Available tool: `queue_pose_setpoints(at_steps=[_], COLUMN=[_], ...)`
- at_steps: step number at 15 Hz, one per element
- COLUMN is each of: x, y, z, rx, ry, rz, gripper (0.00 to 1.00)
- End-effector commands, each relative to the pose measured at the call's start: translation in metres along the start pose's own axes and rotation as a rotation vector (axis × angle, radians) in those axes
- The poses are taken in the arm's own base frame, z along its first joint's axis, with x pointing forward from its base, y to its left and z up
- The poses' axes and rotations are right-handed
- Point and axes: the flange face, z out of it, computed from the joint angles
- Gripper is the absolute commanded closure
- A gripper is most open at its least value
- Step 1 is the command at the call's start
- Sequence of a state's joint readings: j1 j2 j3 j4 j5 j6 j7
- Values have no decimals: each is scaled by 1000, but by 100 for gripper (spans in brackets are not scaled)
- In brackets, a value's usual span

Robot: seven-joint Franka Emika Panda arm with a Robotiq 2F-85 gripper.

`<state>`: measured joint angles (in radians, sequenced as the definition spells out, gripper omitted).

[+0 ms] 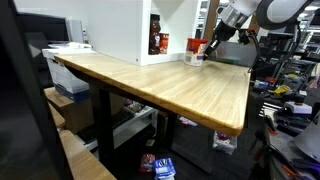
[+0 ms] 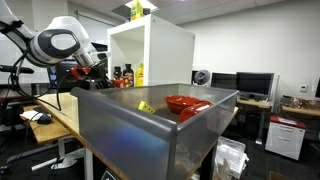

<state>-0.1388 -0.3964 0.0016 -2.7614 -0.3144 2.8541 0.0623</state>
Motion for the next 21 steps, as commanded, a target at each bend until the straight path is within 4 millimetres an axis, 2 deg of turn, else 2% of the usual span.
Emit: queue_pose_setpoints(at_steps=[1,2,5,6,9,11,13,16,18,21], x=[-12,3,3,-6,-5,-17,-5,-2,13,14], y=[-4,-2,-4,-8,-16,-21,-22,-22,-20,-22], z=[-9,-8,-14,-14,-13,-16,-20,-29,-31,-31], rx=[-7,-5,10,30,86,119,126,88,90,91], ry=[61,57,45,17,-53,-92,-57,61,112,159], rz=[-12,-21,-42,-54,-81,-97,-109,-124,-129,-139], gripper=[65,59,43,38,23,13,3,0,0,0])
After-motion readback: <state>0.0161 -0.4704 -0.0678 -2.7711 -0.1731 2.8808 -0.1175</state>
